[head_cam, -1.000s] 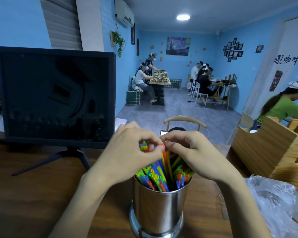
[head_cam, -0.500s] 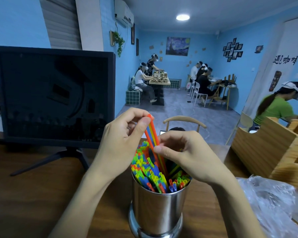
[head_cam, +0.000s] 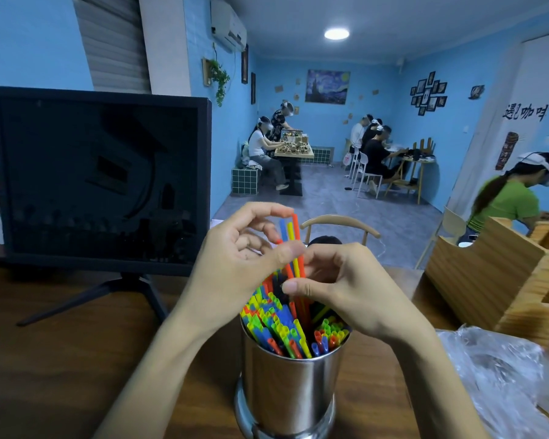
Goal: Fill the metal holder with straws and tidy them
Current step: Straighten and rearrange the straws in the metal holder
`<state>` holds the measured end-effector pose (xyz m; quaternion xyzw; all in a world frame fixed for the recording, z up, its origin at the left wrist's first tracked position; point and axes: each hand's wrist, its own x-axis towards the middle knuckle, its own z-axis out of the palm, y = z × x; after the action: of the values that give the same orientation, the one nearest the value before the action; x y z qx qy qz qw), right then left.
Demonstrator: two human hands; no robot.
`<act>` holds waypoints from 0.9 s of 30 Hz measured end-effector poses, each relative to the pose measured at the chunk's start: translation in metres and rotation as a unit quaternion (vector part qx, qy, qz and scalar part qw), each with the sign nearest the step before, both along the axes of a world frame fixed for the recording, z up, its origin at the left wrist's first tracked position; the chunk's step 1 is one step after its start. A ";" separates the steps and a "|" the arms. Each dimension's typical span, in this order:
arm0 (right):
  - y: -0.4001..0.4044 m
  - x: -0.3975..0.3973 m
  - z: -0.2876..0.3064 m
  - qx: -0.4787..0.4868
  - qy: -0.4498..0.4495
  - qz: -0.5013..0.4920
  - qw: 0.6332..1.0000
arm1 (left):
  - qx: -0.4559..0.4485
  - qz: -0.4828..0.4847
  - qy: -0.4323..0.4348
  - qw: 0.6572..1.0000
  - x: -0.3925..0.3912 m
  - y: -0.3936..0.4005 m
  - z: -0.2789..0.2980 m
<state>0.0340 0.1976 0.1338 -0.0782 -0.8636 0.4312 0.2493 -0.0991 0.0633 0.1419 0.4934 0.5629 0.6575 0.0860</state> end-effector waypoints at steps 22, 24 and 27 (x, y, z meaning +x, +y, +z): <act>0.001 0.007 0.005 -0.038 -0.036 0.045 0.998 | 0.090 0.127 0.016 0.988 0.014 -0.005 0.005; 0.001 0.007 0.005 -0.039 -0.028 0.041 0.998 | 0.094 0.133 0.003 0.987 0.016 -0.003 0.005; 0.001 0.006 0.004 -0.028 -0.021 0.032 0.999 | 0.084 0.144 -0.009 0.986 0.017 -0.002 0.003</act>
<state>0.0397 0.1984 0.1383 -0.0668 -0.8581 0.4615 0.2148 -0.0824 0.0612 0.1446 0.4067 0.5702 0.7123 -0.0462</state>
